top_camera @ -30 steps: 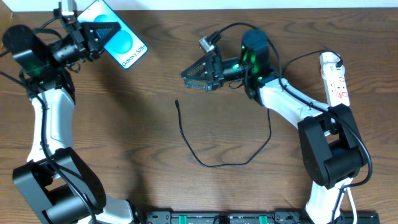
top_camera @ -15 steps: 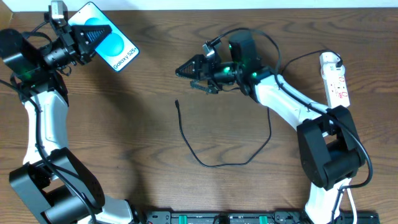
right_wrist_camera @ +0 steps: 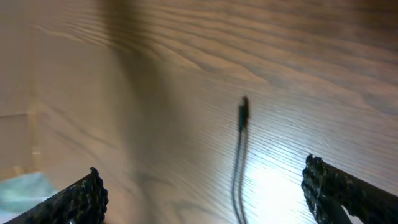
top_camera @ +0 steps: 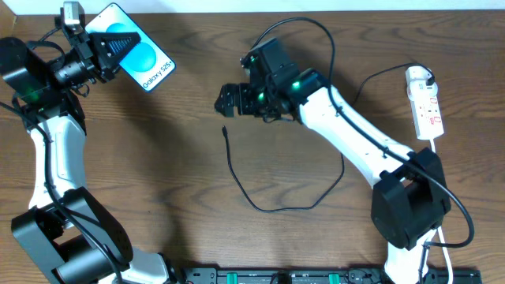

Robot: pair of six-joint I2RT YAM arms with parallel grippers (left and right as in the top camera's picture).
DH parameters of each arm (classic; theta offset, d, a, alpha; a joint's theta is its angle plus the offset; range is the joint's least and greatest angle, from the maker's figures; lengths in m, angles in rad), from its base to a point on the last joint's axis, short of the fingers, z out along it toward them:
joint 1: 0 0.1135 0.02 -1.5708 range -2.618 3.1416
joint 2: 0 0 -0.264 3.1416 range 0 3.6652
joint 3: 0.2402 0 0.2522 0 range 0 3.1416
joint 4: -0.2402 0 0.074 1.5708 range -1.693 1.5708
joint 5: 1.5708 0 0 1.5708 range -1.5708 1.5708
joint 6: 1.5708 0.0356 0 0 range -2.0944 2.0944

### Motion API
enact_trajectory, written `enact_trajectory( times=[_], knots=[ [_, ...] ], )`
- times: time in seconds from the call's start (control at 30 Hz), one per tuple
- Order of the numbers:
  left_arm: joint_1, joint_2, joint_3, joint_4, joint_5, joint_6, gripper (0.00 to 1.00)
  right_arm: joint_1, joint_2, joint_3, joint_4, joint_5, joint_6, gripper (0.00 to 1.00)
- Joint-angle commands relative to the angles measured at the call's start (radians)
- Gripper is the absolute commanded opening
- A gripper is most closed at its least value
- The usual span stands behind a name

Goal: Plug charger to phone and switch on socket

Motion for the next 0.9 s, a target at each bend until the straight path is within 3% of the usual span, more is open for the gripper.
enact_trajectory(
  times=[0.0,0.47,0.87],
  knots=[
    [0.011,-0.019,0.009,0.008,0.016,-0.001,0.07,0.024,0.013,0.033,-0.034,0.135,-0.058,0.99],
    [0.020,-0.019,0.009,0.008,0.016,-0.001,0.08,0.086,0.235,0.242,-0.223,0.206,-0.118,0.99],
    [0.020,-0.019,0.009,0.008,0.016,-0.001,0.08,0.132,0.326,0.279,-0.239,0.281,-0.118,0.93]
  ],
)
